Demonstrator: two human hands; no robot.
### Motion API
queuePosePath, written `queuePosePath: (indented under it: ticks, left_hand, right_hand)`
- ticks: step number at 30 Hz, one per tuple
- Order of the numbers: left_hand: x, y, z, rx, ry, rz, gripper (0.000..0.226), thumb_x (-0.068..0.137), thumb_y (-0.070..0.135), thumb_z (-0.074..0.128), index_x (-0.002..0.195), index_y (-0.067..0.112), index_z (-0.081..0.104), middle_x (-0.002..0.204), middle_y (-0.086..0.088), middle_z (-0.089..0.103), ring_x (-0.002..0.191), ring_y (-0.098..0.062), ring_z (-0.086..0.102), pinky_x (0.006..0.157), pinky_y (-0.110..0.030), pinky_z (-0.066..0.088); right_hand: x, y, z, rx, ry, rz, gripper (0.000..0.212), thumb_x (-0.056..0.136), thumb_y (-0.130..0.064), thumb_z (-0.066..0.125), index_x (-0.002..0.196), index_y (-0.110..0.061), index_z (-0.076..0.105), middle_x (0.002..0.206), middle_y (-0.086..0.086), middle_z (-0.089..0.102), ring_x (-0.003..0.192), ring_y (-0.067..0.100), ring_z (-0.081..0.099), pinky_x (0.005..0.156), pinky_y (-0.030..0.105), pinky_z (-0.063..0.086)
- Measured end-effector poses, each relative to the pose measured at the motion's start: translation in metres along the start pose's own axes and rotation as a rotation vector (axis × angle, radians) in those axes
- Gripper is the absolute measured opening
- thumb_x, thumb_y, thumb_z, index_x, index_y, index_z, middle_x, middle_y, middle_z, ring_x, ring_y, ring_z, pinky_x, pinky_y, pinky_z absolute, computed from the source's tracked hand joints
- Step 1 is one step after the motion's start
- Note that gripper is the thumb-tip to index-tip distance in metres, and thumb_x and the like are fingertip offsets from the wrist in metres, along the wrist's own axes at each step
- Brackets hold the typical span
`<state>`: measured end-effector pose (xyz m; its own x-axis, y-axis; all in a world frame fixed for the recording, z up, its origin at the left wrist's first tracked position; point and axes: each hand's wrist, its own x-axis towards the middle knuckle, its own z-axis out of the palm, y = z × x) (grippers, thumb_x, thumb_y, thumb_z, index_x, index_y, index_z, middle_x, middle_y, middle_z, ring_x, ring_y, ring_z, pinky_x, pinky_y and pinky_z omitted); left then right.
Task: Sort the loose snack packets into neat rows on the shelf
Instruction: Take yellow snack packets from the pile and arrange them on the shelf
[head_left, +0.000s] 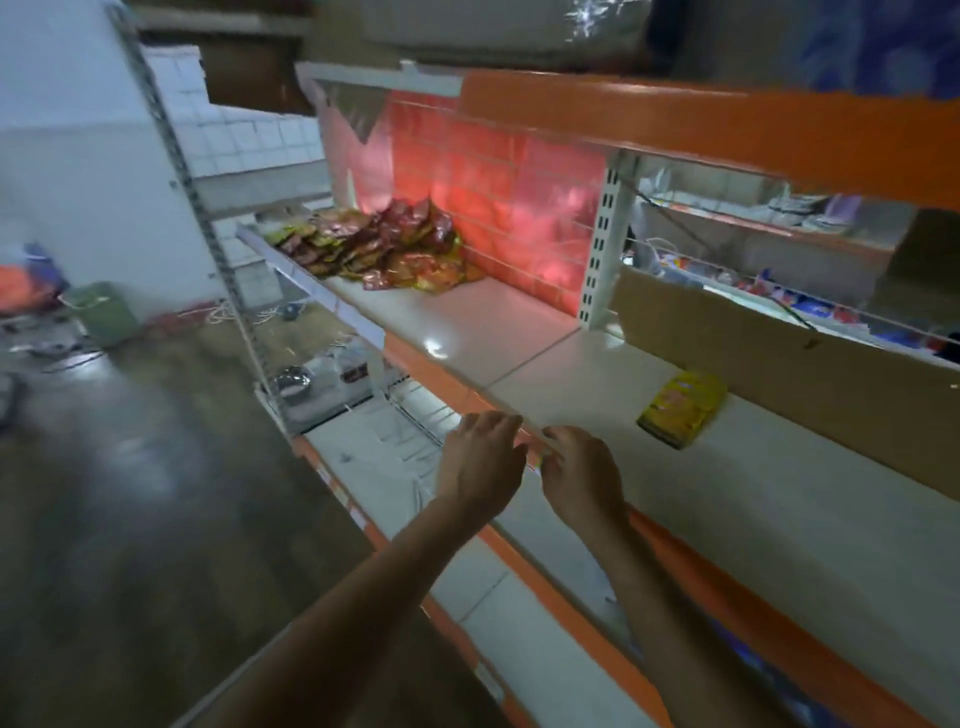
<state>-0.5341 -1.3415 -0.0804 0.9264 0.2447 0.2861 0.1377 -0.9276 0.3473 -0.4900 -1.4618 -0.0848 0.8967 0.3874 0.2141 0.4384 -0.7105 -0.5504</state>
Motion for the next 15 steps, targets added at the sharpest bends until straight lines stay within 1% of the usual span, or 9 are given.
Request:
queuePosePath:
  ticks: [2,5,9,15]
  left_hand:
    - [0.016,-0.029,-0.003,0.021,0.009,-0.033,0.035,0.097,0.031,0.047,0.13,0.02,0.053,0.134,-0.002,0.056,0.122,-0.026,0.049,0.097,-0.037,0.042]
    - [0.054,-0.073,-0.006,0.056,0.003,-0.078,0.035,0.097,0.032,0.047,0.129,0.02,0.053,0.133,-0.001,0.056,0.121,-0.027,0.049,0.096,-0.037,0.044]
    - [0.114,-0.126,-0.013,0.101,-0.014,-0.126,0.041,0.096,0.033,0.048,0.135,0.02,0.048,0.136,-0.002,0.053,0.124,-0.027,0.045,0.098,-0.038,0.042]
    - [0.197,-0.185,-0.02,0.16,-0.032,-0.182,0.049,0.095,0.034,0.05,0.141,0.02,0.039,0.143,-0.004,0.045,0.129,-0.028,0.041,0.1,-0.042,0.041]
  right_hand:
    - [0.026,-0.019,0.02,0.013,-0.016,-0.024,0.029,0.089,-0.013,0.058,0.118,-0.008,0.064,0.116,0.01,0.066,0.11,0.029,0.058,0.091,0.032,0.044]
    - [0.074,-0.044,0.05,0.039,-0.037,-0.055,0.032,0.092,-0.018,0.057,0.122,-0.009,0.062,0.122,0.008,0.064,0.114,0.027,0.056,0.093,0.029,0.041]
    - [0.141,-0.072,0.084,0.059,-0.064,-0.06,0.037,0.091,-0.018,0.056,0.127,-0.01,0.057,0.129,0.007,0.059,0.121,0.023,0.051,0.1,0.028,0.038]
    - [0.236,-0.093,0.122,0.025,-0.098,-0.084,0.04,0.092,-0.017,0.053,0.132,-0.013,0.053,0.136,0.004,0.055,0.125,0.02,0.048,0.105,0.027,0.035]
